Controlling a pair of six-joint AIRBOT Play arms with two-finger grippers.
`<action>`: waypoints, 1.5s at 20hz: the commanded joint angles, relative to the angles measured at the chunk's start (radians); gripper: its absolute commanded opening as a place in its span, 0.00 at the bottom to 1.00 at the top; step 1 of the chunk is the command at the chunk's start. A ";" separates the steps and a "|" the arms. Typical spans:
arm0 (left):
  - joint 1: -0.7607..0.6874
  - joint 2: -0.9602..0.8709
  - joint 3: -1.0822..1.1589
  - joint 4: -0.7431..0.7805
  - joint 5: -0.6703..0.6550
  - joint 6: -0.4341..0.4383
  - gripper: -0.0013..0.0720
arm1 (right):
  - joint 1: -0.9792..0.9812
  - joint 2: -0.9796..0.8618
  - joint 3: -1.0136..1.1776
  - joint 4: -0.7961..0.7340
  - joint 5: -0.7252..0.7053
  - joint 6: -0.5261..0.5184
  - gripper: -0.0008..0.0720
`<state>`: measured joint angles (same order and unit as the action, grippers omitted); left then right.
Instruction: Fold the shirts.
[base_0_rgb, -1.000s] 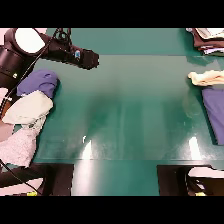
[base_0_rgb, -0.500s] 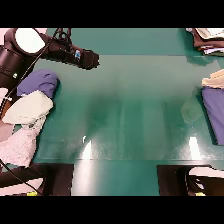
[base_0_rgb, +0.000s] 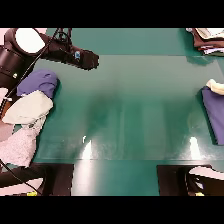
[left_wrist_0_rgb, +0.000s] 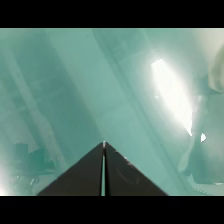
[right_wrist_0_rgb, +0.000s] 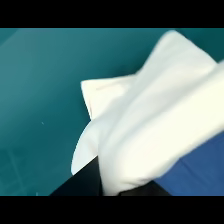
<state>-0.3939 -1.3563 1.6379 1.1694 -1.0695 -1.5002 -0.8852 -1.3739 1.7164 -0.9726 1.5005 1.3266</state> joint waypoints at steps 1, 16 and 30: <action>0.000 0.000 0.000 0.002 -0.001 0.016 0.05 | -0.068 0.068 -0.140 -0.054 0.029 0.004 0.38; 0.000 0.000 0.000 -0.003 -0.002 0.015 0.05 | 0.145 0.197 -0.403 0.246 -0.005 0.010 0.80; 0.000 0.000 0.000 -0.003 0.148 0.015 0.05 | 0.751 0.197 -0.403 0.238 -0.046 -0.049 0.03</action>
<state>-0.3939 -1.3563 1.6379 1.1660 -0.9508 -1.4849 -0.1719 -1.1767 1.3140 -0.7364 1.4567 1.2865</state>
